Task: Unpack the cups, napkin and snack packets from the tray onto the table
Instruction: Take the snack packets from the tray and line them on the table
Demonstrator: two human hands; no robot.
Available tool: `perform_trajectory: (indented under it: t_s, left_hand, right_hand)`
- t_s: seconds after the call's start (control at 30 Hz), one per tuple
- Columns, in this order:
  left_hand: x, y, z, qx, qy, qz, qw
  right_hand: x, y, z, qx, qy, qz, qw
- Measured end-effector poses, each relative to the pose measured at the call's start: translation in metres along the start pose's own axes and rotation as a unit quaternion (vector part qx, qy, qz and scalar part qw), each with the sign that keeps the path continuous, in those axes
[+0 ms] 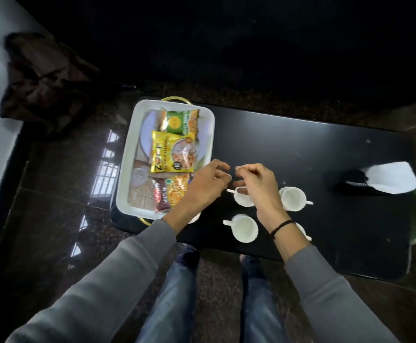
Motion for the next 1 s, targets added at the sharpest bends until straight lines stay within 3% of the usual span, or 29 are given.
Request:
perform_trajectory:
  t_s: [0.3,0.47,0.53,0.83,1.0]
  left_hand:
    - [0.060,-0.104,-0.032,-0.047,-0.031,-0.011,0.998]
    - [0.088,-0.149,-0.061,-0.178,-0.030,-0.109,0.978]
    - [0.100,-0.158,-0.075,-0.197,-0.045,-0.111,0.973]
    - [0.132,-0.153,-0.109,-0.152,-0.077,0.084,0.982]
    - [0.130,-0.154,-0.107,-0.123,-0.037,0.195,0.972]
  right_hand:
    - [0.012,0.117,-0.040,0.030,-0.031,0.081,0.996]
    - [0.009,0.143,-0.072,0.015,-0.042,0.154,0.987]
    - [0.005,0.149,-0.084,0.005,-0.059,0.198,0.979]
    - [0.000,0.163,-0.099,-0.004,-0.079,0.207,0.975]
    - [0.010,0.154,-0.090,-0.038,-0.125,0.168,0.977]
Point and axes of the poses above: each hand's wrist, its own z-axis away from the middle knuckle, its own y-axis out of the palm, x = y × z, the point moved 6 cm from there along -z, towards the middle knuckle, and after that the axes turned 1 degree about -y, right-handed, at the moved point
